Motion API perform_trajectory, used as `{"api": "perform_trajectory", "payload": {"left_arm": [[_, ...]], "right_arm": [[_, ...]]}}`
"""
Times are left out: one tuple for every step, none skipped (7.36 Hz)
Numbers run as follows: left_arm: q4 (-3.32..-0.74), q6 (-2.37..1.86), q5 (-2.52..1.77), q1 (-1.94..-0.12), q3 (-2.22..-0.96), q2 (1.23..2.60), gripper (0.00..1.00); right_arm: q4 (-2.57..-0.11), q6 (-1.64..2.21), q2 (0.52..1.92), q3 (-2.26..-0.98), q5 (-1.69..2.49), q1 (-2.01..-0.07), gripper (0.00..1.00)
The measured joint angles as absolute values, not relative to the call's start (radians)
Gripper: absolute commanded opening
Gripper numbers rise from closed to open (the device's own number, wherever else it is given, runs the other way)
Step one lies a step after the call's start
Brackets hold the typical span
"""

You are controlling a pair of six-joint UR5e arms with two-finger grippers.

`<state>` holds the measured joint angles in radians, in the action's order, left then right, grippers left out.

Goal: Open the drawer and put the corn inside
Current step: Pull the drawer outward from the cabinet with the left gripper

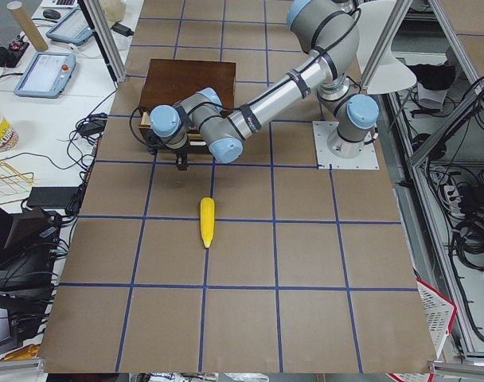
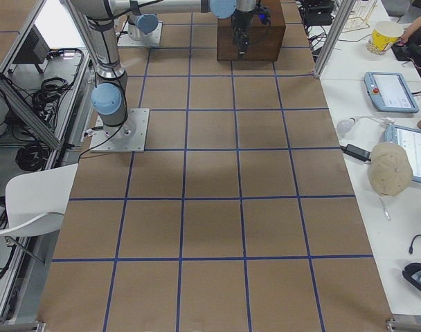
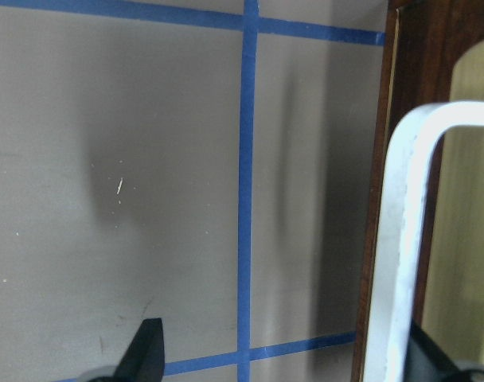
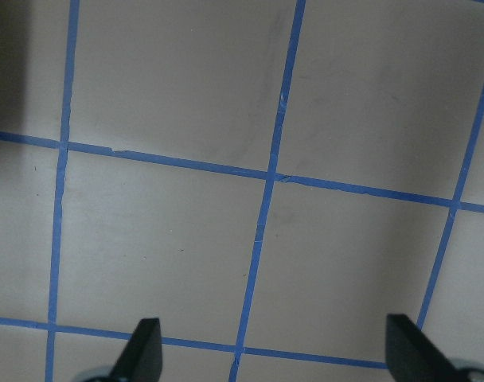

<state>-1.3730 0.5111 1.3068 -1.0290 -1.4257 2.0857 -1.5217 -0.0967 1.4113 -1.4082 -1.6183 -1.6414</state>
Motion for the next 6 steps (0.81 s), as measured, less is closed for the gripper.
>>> {"api": "perform_trajectory", "payload": {"left_arm": [[-1.373, 0.513, 1.307, -1.019, -1.425, 2.086, 1.0], [-1.373, 0.514, 1.307, -1.008, -1.425, 2.086, 1.0], [-1.373, 0.517, 1.308, -0.998, -1.425, 2.086, 1.0], [-1.373, 0.522, 1.307, -0.987, -1.424, 2.086, 1.0], [-1.373, 0.525, 1.307, -0.979, -1.423, 2.086, 1.0], [-1.373, 0.528, 1.308, -0.975, -1.422, 2.086, 1.0]], "right_arm": [[-1.522, -0.096, 1.411, -1.408, -1.618, -1.641, 1.0], [-1.522, -0.096, 1.411, -1.408, -1.618, -1.641, 1.0], [-1.522, -0.096, 1.411, -1.408, -1.618, -1.641, 1.0], [-1.522, -0.097, 1.411, -1.408, -1.618, -1.641, 1.0], [-1.522, -0.097, 1.411, -1.408, -1.618, -1.641, 1.0], [-1.523, -0.097, 1.411, -1.408, -1.618, -1.641, 1.0]]}}
